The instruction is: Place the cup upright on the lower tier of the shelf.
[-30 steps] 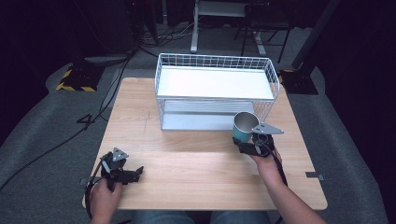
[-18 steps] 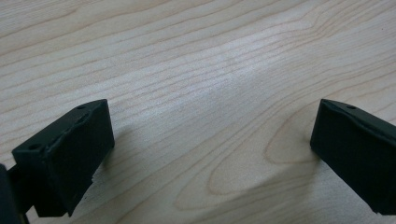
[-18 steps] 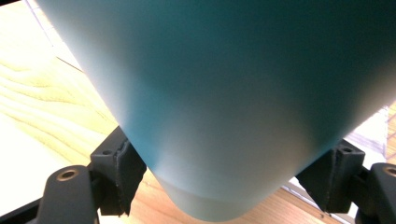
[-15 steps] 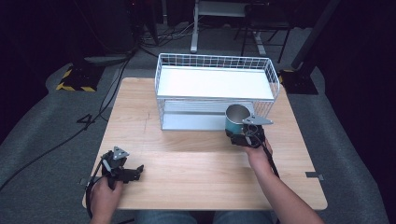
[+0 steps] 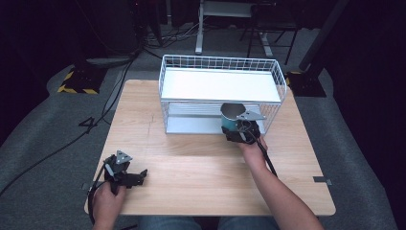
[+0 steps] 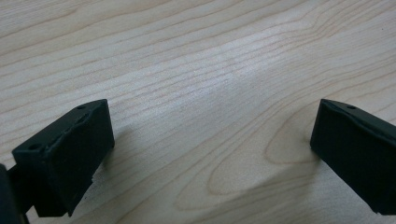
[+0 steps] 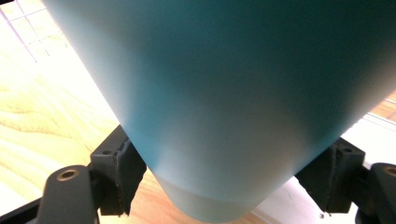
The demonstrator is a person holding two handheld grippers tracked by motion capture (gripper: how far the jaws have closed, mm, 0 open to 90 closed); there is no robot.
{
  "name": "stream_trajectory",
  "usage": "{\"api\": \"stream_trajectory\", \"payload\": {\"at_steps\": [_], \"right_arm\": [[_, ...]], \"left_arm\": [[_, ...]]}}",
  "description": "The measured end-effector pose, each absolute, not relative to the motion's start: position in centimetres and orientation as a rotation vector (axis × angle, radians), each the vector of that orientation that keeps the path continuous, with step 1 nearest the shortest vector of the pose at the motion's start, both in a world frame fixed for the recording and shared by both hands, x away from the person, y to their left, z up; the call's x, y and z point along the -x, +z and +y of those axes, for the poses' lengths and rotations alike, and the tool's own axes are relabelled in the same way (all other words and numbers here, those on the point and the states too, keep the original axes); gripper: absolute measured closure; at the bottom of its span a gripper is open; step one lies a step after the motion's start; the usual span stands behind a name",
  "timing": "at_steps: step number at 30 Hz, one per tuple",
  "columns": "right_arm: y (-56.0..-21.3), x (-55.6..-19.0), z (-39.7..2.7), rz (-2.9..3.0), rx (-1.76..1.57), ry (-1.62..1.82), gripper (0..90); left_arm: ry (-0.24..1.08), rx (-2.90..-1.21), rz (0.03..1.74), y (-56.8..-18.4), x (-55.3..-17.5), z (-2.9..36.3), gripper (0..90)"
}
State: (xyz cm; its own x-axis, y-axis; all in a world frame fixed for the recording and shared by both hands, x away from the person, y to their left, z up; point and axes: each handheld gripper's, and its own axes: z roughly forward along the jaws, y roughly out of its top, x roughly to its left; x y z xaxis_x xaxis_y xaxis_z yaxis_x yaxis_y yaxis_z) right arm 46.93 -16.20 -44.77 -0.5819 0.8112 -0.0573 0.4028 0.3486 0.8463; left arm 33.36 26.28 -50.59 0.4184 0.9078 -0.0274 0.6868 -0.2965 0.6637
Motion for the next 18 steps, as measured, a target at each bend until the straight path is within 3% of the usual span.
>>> {"api": "stream_trajectory", "payload": {"at_steps": [18], "right_arm": [[-46.4,-49.2,-13.6,2.132,-1.065,1.149,24.6]], "left_arm": [[0.48,-2.078,1.342,-50.6,-33.4,26.3,0.1]]}}
